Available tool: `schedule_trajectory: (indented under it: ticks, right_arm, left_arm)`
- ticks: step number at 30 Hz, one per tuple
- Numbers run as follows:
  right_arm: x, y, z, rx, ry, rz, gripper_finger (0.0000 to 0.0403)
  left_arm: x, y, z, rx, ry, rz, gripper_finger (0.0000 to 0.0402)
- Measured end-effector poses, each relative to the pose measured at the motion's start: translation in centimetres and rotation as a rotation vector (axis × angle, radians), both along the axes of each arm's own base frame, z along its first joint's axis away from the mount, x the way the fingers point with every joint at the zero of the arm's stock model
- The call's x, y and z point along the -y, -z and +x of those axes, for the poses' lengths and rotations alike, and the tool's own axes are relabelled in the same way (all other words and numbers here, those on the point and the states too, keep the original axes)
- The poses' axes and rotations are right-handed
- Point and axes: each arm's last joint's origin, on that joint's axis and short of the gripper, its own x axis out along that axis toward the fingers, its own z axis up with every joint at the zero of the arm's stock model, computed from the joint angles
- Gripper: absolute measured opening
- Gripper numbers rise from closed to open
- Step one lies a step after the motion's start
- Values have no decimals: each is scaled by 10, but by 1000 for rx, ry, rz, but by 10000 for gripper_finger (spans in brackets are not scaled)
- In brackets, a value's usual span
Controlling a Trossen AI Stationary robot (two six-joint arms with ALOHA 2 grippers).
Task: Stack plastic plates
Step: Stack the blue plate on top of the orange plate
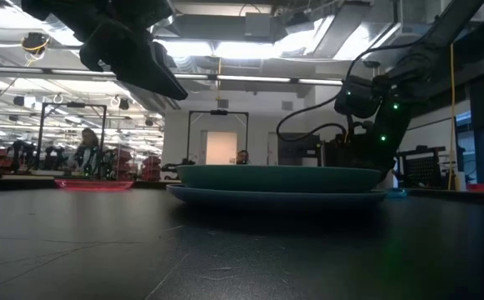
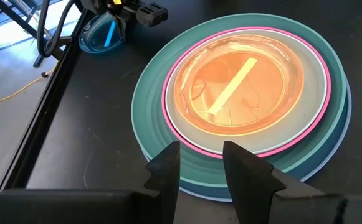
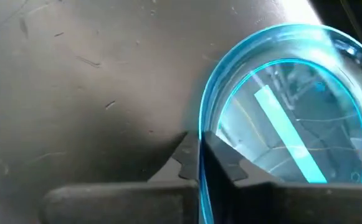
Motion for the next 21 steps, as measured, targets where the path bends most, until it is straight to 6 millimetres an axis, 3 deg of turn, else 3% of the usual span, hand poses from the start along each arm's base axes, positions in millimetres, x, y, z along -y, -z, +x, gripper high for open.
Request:
schedule_trajectory:
  ticks: [4,11,21]
  right_arm:
    - [-8,-6,8,4,-42,-4,11]
    - [-31,-41,35,81,-161,-35,3]
    - [-95,-80,75,231,-412,-50,1]
  left_arm:
    - [0,0,0,1,0,0,116]
    - [0,0,0,4,4,4,116]
    - [0,-1,0,5,4,4,116]
